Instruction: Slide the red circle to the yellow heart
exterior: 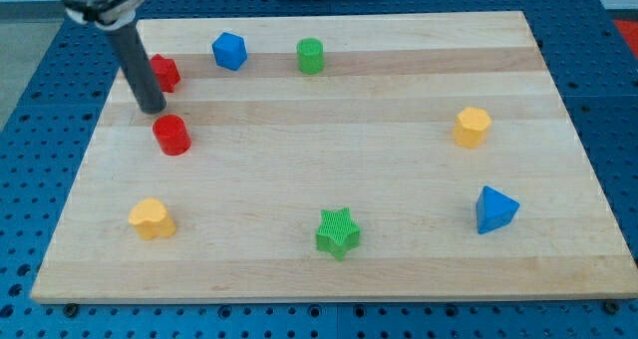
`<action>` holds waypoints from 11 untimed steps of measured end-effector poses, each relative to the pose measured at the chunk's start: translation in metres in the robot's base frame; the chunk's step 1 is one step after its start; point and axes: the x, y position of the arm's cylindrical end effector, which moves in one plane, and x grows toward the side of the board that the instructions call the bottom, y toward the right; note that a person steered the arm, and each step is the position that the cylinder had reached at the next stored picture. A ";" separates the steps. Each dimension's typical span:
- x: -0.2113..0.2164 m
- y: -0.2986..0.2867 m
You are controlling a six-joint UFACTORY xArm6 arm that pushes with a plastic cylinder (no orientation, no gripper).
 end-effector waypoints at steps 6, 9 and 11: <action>0.038 0.098; 0.096 0.089; 0.154 0.097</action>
